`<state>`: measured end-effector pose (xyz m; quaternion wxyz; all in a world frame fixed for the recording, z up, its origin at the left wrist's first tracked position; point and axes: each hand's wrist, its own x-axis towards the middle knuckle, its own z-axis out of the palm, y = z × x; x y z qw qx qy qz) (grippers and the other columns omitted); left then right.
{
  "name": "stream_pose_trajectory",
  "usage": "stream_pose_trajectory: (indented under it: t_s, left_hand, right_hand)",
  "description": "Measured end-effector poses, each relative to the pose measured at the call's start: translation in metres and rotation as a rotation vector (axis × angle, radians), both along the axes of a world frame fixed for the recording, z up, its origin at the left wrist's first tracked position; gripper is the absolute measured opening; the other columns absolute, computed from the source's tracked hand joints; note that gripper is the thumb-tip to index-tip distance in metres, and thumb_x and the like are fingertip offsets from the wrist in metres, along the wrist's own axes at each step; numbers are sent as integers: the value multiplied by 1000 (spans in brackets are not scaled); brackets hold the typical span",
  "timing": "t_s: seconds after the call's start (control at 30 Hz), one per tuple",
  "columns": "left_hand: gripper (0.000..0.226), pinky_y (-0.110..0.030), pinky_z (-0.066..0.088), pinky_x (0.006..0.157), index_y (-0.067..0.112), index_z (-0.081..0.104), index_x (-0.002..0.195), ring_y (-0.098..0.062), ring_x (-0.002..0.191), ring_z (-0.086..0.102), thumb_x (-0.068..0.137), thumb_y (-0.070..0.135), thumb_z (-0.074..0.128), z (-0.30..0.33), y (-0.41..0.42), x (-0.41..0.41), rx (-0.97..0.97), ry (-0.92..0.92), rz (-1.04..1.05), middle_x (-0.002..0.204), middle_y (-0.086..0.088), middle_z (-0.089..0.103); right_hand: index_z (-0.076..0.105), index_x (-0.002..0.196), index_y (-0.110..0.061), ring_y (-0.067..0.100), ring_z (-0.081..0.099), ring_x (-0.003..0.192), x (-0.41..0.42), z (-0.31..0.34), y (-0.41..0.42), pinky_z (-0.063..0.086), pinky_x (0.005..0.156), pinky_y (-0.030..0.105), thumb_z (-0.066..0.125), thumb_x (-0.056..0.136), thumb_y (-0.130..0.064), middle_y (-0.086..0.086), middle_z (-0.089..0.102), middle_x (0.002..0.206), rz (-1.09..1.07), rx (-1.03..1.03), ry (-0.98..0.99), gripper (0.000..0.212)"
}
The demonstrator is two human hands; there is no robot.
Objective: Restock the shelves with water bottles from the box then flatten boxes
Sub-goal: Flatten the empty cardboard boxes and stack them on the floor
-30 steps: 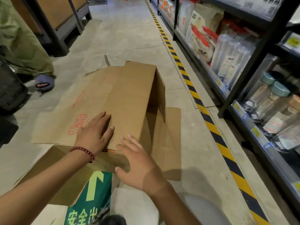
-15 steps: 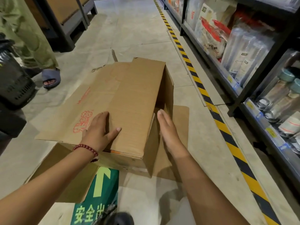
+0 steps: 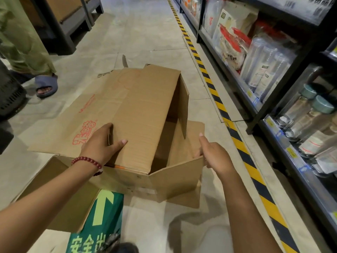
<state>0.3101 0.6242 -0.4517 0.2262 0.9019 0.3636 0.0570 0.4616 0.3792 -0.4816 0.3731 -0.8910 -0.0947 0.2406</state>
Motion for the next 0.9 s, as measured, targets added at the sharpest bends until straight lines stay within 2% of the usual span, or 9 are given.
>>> stream_pose_trajectory:
  t_s: [0.1,0.2,0.27,0.37,0.43,0.53,0.67,0.8,0.9]
  left_hand:
    - [75,-54,38,101,12,35,142,-30,129,42,83,45,64,-2,1,6,-12,-27,21,144,-9,43]
    - [74,-55,37,101,12,36,142,-30,128,42,82,44,66,-2,-2,12,-25,-38,29,143,-10,43]
    - [73,-53,39,100,11,37,141,-30,127,44,81,41,68,0,-3,14,-20,-44,29,141,-11,45]
    - [80,-47,40,101,11,35,143,-30,127,43,78,36,74,7,-4,12,-28,-50,29,142,-11,44]
    - [83,-44,39,101,12,33,144,-30,128,42,77,36,75,9,-5,7,-5,-26,6,144,-11,43]
    - [84,-44,39,100,14,33,143,-31,126,42,75,38,75,6,-3,-4,11,2,-30,141,-13,44]
    - [81,-47,41,98,22,36,141,-30,122,43,73,47,72,2,0,-14,7,33,-50,134,-12,48]
    - [79,-47,43,94,29,34,141,-26,116,45,73,50,70,2,-4,-23,-10,50,-42,128,-7,49]
    - [76,-47,44,91,34,32,141,-22,107,44,75,52,65,2,-8,-29,-21,62,-52,117,-2,46]
  right_hand:
    - [71,83,-7,18,59,68,2,2,-11,51,75,35,22,95,-63,8,66,79,115,-145,121,74]
    - [69,91,-6,12,47,51,-4,1,-13,45,54,21,28,94,-63,4,57,72,238,-230,476,70]
    - [66,97,-8,11,45,53,-8,-1,-11,41,52,20,34,92,-65,6,57,79,310,-273,572,66]
    - [64,111,-4,19,56,77,-7,-8,-4,47,67,29,41,93,-58,15,66,99,326,-232,344,61]
    - [64,104,-6,21,62,83,-4,-9,2,54,77,37,48,95,-46,12,66,95,157,8,221,45]
    - [62,101,-18,20,62,102,7,4,24,52,91,37,52,95,-35,6,64,112,-22,263,127,20]
    - [40,143,-15,18,44,130,39,26,71,37,100,27,52,95,-24,1,45,144,204,177,-153,50]
    - [25,150,-8,22,29,141,73,25,111,28,109,30,49,95,-18,8,29,154,319,51,-123,60]
    - [37,140,-4,27,46,124,92,13,118,41,90,29,52,92,-19,14,45,141,329,-130,-163,53]
